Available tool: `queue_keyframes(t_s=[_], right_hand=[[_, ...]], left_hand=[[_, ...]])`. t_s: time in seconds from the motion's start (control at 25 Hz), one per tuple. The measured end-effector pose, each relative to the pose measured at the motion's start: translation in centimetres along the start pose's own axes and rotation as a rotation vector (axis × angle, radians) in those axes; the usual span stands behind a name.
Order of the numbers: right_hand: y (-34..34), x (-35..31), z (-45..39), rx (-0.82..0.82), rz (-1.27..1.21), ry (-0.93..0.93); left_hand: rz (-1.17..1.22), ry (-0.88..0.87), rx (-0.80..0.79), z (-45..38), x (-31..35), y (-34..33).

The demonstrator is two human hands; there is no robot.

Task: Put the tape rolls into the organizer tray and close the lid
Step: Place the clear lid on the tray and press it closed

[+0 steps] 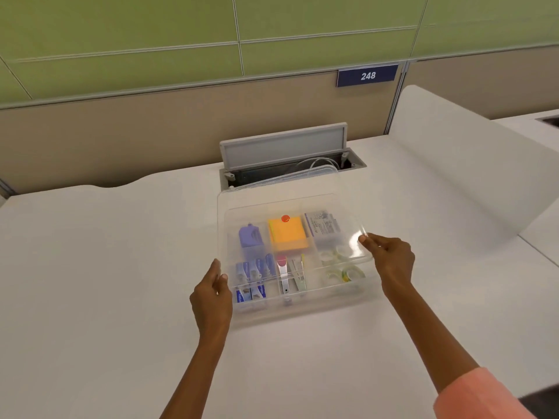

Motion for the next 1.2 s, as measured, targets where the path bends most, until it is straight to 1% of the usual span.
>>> queue_keyframes(t_s=[0.16, 0.32, 0.6, 0.68, 0.76, 0.84, 0.92, 1.0, 1.04, 1.12, 1.2], right_hand=[[-0.1, 1.8, 0.2, 0.009, 0.026, -0.006], [0.3, 3.4, 0.5, 0.027, -0.01, -0.032], [1.0, 4.8, 1.5, -0.018, -0.087, -0.053], [0.9, 4.6, 1.8, -0.028, -0.074, -0.039], [0.9, 4.1, 1.9, -0.044, 0.005, -0.01], [1.0, 3.3, 1.7, -0.051, 0.157, 0.054], [1.0, 1.8, 1.0, -0.026, 0.345, 0.15], [0.1, -0.2, -0.3, -0.02, 0.509, 0.265], [-0.8, -1.3, -1.1, -0.052, 0.576, 0.325], [-3.0, -3.0, -2.8, -0.165, 0.693, 0.421], [-5.3, -3.7, -4.7, -0.282, 0.828, 0.463]], left_hand=[[-0.054, 0.052, -0.038, 0.9, -0.2, -0.3], [-0.101, 0.04, -0.071, 1.5, 0.0, -0.2], [-0.129, 0.019, -0.168, 2.7, -1.0, 0.1], [-0.133, 0.019, -0.183, 2.9, -1.1, 0.1], [-0.152, 0.001, -0.183, 2.9, -0.9, 0.1], [-0.19, -0.046, -0.153, 2.6, -0.3, 0.2], [-0.241, -0.108, -0.136, 1.5, 0.5, 0.4], [-0.297, -0.178, -0.164, -0.2, 1.6, 0.0], [-0.335, -0.207, -0.19, -1.3, 2.1, -0.4], [-0.439, -0.245, -0.26, -4.0, 2.8, -1.7], [-0.531, -0.255, -0.334, -6.8, 3.3, -3.0]])
Point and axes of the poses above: each hand's wrist, its own z-axis away from the middle knuckle, its own y-axis out of the back of the hand, x = y × z, the point moved 4 cm from there along -z, towards the middle knuckle, and after that the axes turned 11 degrees about -x, right-handed, at the moved point
